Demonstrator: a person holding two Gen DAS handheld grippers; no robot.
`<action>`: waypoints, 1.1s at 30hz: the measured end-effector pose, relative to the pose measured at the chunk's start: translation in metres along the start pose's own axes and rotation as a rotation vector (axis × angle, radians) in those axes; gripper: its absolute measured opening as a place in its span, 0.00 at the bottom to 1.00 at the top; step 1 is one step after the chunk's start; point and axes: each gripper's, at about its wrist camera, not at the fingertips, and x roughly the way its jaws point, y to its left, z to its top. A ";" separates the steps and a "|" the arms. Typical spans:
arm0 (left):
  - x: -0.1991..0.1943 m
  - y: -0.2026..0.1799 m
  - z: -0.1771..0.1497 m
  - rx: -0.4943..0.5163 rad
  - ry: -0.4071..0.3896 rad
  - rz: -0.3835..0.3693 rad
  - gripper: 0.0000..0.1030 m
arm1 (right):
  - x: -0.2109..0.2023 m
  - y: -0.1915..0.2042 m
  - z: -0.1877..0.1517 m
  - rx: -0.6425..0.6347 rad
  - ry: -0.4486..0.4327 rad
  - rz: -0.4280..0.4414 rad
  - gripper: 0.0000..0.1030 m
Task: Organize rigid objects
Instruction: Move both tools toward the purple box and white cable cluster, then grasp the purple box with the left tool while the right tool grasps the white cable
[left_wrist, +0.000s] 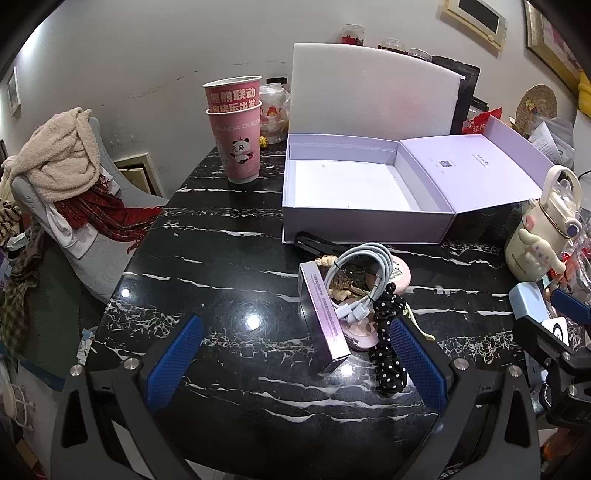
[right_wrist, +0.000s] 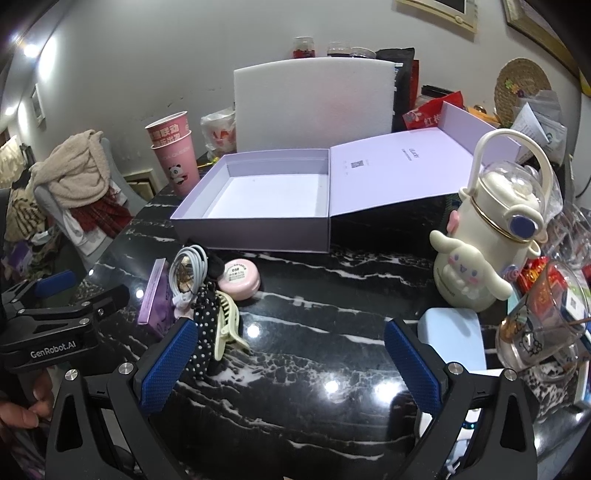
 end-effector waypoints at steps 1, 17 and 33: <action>0.001 0.000 -0.001 0.001 0.006 -0.005 1.00 | 0.000 0.000 -0.001 0.002 0.000 -0.001 1.00; 0.027 0.002 -0.015 -0.008 0.057 -0.098 1.00 | 0.015 -0.009 -0.017 0.034 0.042 0.033 1.00; 0.062 0.007 -0.015 0.009 0.110 -0.146 0.87 | 0.044 -0.007 -0.020 0.073 0.113 0.063 1.00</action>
